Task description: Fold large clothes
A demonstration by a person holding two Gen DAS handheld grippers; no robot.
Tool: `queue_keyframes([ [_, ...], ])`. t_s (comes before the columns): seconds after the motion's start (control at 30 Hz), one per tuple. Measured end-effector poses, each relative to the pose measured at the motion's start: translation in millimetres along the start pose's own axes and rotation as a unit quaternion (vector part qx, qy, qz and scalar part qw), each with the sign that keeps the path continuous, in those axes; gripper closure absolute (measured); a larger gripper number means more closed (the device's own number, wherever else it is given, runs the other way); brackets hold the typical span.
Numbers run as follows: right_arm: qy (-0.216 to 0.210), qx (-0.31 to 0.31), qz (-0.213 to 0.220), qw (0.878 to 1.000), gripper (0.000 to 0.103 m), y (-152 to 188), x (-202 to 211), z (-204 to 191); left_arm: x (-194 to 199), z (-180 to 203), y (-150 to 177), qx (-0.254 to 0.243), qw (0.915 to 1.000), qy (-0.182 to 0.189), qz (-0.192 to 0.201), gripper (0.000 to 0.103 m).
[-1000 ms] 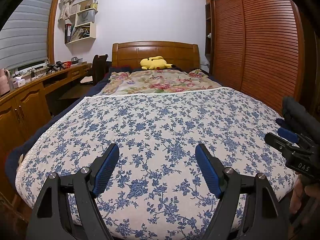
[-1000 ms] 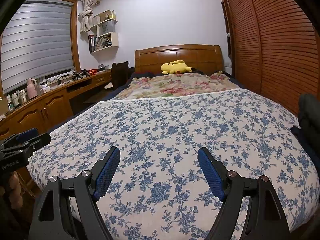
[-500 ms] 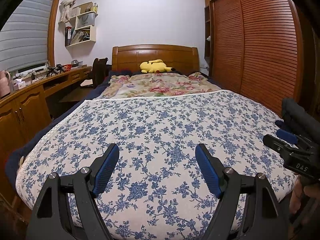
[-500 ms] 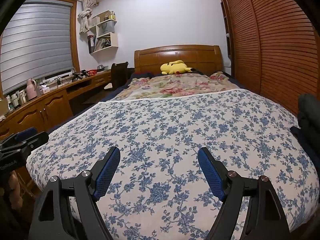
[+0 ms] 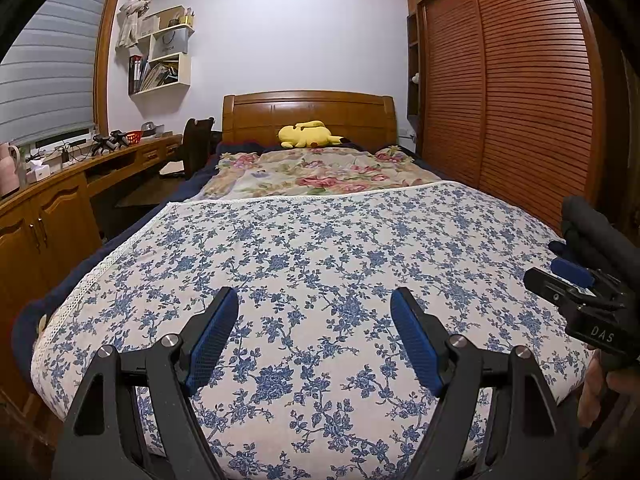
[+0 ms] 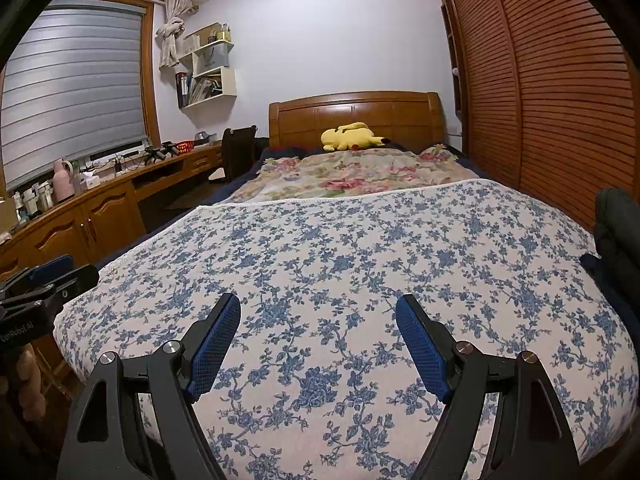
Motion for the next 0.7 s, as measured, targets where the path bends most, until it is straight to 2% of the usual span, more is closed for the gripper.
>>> queue_keyframes([
  [0.7,-0.002,-0.002,0.003,1.000,0.022,1.2,0.8,0.2,2.9,2.0,-3.2,-0.001,1.0000,0.005,0.004,0.024],
])
Point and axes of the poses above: each gripper's, at about its wrist camera, not at the fingertips, and x roughly against the way its jaws point, z to its right, y to its underside, the point moved 2 cm from there along -x, roughly the way its jaws point, and after that the axes turned 5 degrees about -y, right-handed, at the moved point
